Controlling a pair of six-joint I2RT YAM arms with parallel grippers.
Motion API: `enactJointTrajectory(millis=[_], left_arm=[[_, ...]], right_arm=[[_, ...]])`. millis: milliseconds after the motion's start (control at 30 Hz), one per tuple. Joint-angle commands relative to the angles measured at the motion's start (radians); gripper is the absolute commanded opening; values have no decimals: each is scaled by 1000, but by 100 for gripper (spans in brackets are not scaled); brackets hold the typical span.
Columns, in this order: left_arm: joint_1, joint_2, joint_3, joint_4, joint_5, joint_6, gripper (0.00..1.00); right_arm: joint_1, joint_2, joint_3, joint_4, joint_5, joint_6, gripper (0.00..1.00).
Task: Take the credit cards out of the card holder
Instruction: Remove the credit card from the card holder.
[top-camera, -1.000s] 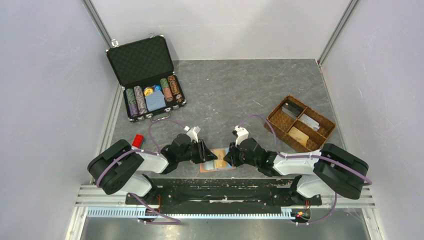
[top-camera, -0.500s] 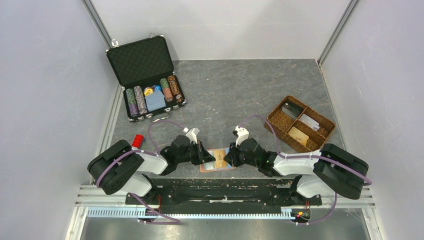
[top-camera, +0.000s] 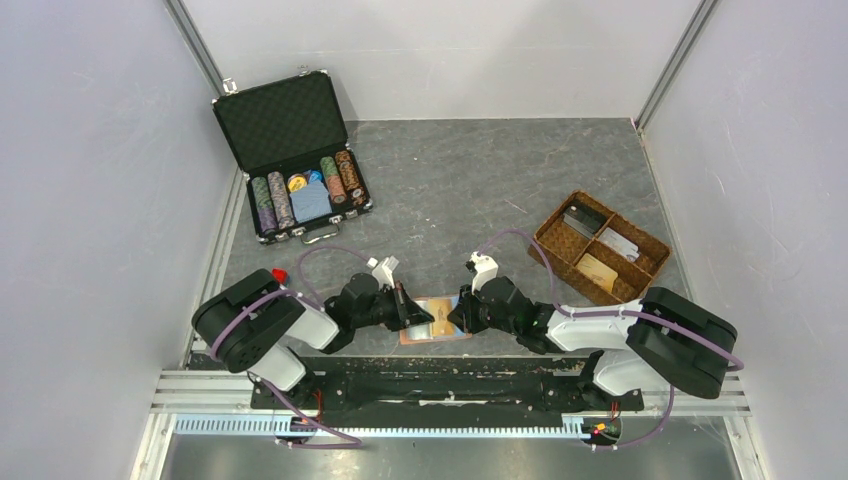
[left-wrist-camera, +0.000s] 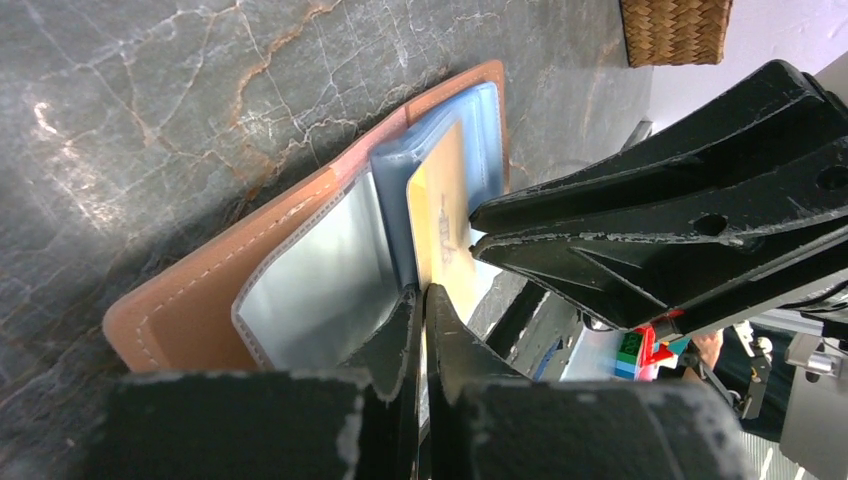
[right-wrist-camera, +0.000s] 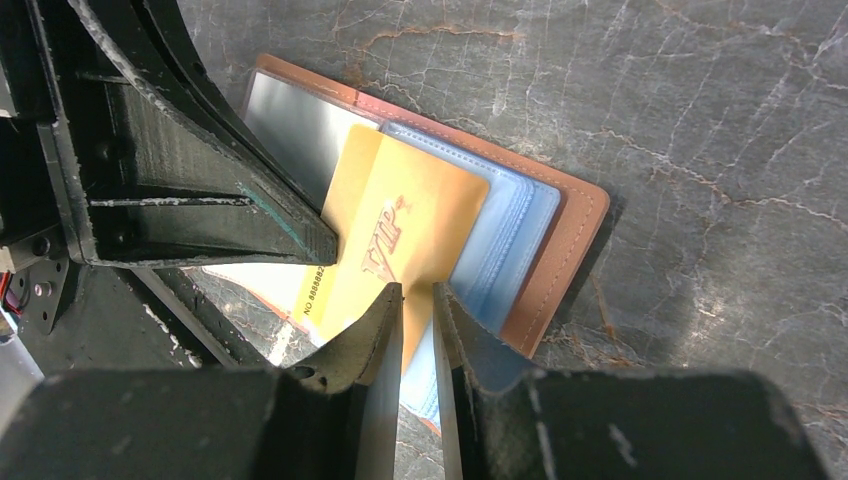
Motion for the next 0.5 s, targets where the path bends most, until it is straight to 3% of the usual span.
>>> enactJointTrajectory(millis=[0,467], left_arm=[[-5,-13,-33,61,-4,-29,2],[2,-324,-6,-404,-121,103,2]], right_arm=[[-4,7,-23,-45,23,1,20],[-5,7,-16,-67,33,-10,20]])
